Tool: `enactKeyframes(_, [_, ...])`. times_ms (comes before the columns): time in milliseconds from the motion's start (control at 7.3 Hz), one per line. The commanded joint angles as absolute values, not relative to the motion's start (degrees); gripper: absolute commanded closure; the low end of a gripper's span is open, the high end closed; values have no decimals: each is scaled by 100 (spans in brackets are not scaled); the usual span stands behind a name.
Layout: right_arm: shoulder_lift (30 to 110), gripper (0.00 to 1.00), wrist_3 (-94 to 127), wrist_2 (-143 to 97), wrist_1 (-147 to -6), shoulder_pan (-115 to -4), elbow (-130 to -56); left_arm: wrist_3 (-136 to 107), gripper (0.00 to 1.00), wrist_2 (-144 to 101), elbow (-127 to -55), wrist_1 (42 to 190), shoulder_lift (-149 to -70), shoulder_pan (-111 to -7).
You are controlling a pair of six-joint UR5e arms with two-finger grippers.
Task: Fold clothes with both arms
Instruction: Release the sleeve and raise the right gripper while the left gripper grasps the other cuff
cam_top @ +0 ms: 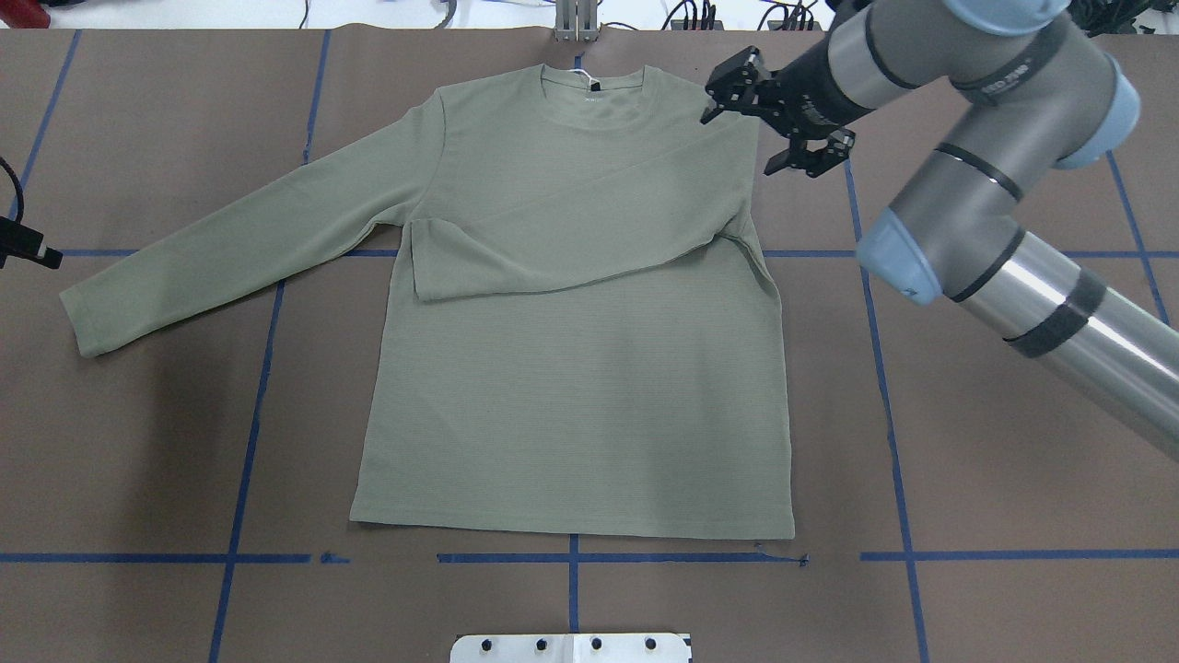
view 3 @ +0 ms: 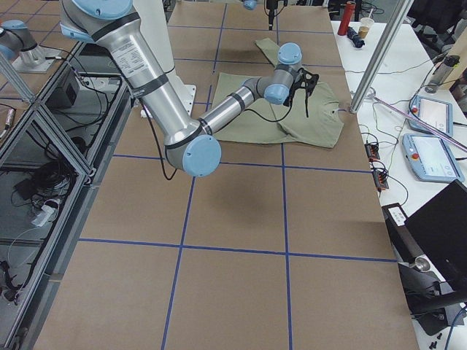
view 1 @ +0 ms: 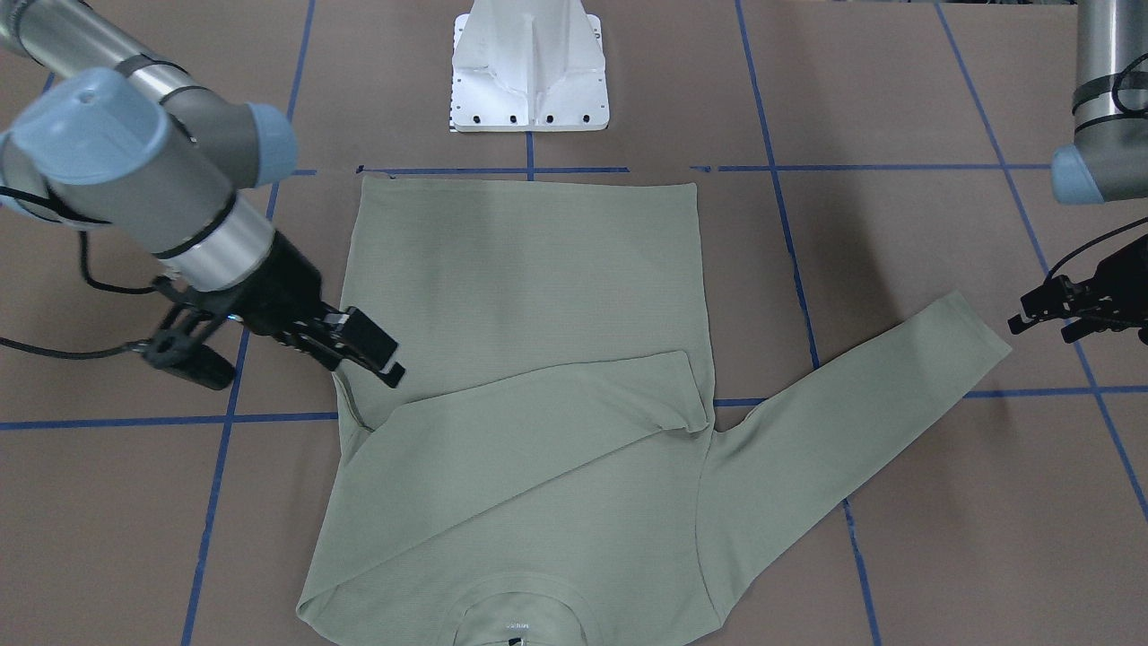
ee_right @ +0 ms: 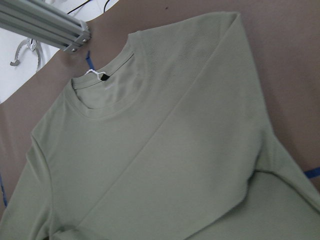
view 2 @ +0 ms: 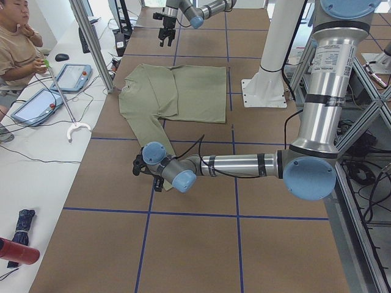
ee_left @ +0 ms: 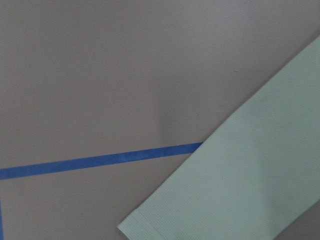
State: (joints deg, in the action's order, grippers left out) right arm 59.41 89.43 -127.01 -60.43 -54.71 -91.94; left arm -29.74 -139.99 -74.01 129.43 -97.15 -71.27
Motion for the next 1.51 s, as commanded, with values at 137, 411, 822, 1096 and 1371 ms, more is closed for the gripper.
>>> enactKeyframes(137, [6749, 1, 8464, -13149, -6012, -5888, -9413, -2971, 13, -13966, -6961, 12990, -9914, -6752])
enactKeyframes(411, [6960, 1, 8455, -13140, -6003, -5889, -9509, -2971, 15, -13966, -6786, 12990, -10037, -6706])
enactKeyframes(822, [6987, 1, 8464, -13113, -6003, -5880, -9536, -2962, 28, -13966, -6715, 12981, -10037, -6697])
enactKeyframes(1096, [6987, 1, 8507, -13113, -6003, -5880, -9536, -2962, 33, -13966, -6689, 12981, -10037, -6697])
enactKeyframes(1371, [6987, 1, 8534, -13113, -6003, -5880, -9658, -2962, 35, -13966, -6645, 12973, -10037, -6689])
